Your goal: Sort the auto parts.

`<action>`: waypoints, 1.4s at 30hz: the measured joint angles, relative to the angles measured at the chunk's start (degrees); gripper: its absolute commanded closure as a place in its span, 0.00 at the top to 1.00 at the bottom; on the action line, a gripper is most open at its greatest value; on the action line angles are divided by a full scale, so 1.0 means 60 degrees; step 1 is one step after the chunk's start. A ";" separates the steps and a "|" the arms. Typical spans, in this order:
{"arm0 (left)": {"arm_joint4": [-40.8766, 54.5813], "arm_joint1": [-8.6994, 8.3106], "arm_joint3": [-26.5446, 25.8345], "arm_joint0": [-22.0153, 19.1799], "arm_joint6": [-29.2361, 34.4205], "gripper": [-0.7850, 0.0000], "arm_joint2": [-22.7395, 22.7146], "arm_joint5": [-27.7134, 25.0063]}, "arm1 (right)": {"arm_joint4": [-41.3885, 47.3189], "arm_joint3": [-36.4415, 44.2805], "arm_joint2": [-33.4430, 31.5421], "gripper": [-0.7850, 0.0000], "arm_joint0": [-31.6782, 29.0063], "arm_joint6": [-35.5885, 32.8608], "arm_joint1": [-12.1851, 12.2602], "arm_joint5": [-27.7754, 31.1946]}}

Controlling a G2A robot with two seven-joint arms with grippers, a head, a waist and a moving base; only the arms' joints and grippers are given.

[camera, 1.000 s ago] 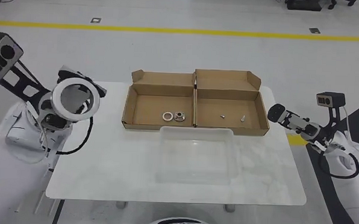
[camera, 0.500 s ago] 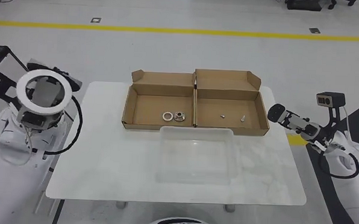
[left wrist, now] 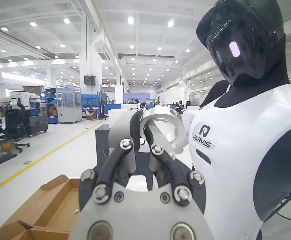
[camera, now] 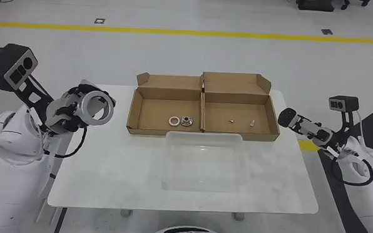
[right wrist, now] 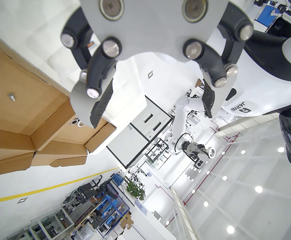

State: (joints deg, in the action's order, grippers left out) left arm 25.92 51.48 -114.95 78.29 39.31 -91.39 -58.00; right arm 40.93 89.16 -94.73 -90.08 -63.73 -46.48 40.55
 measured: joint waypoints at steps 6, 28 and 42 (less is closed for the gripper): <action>0.1782 0.0431 -0.0058 -0.0063 0.0911 0.00 -0.0455 0.0000 | 0.0000 0.0000 0.0000 1.00 0.0000 0.0000 0.0000 0.0000; -0.0069 0.1171 0.0222 0.0038 0.1163 0.00 -0.0270 0.0000 | 0.0000 0.0000 0.0000 1.00 0.0000 0.0000 0.0000 0.0000; -0.2678 0.1060 0.1364 -0.0780 0.1161 0.00 0.1200 0.0000 | 0.0000 0.0000 0.0000 1.00 0.0000 0.0000 0.0000 0.0000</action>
State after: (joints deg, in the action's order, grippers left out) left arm 9.85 57.84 -106.76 73.62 46.28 -84.19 -58.00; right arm 40.93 89.16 -94.73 -90.08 -63.73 -46.48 40.55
